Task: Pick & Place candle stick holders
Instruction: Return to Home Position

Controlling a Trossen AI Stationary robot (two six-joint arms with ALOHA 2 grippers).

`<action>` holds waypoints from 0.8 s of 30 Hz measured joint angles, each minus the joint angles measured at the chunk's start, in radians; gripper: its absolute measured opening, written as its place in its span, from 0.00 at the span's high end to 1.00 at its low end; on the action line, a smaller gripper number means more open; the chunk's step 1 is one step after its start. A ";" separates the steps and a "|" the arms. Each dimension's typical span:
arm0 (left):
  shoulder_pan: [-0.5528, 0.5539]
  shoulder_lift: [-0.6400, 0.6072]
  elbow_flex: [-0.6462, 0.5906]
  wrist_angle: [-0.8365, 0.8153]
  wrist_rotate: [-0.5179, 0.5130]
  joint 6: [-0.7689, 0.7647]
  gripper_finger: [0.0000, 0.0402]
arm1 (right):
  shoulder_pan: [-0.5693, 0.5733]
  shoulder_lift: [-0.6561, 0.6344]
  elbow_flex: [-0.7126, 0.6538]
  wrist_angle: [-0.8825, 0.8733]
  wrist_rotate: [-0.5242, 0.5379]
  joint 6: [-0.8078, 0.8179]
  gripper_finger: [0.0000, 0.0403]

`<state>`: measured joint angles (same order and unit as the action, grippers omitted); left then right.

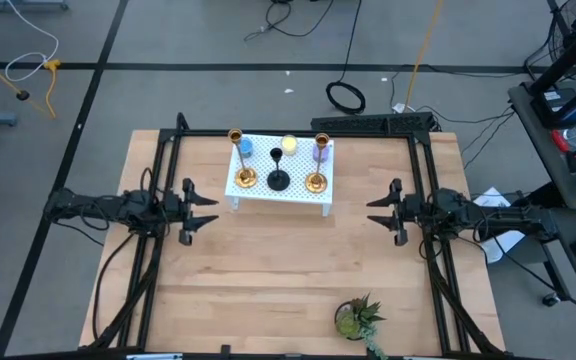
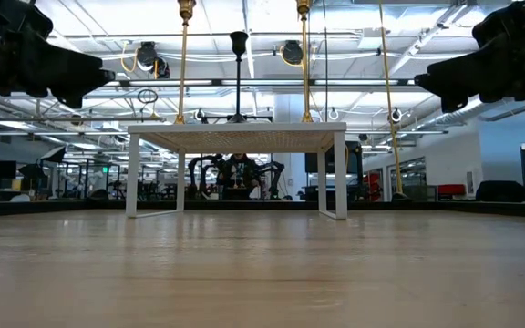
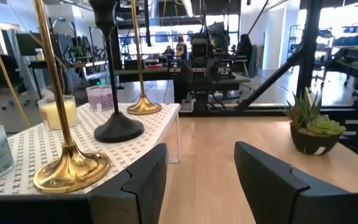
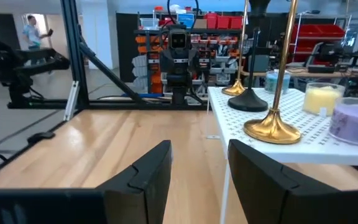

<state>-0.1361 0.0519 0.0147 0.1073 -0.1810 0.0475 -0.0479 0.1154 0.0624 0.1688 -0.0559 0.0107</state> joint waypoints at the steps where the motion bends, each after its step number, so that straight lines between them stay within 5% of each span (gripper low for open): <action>1: 0.000 0.000 0.000 -0.002 0.000 -0.003 0.51 | 0.000 0.000 0.000 -0.001 0.001 -0.012 0.62; 24: 0.000 0.000 0.000 -0.006 -0.001 -0.049 0.51 | 0.000 0.001 -0.003 -0.005 0.002 -0.023 0.61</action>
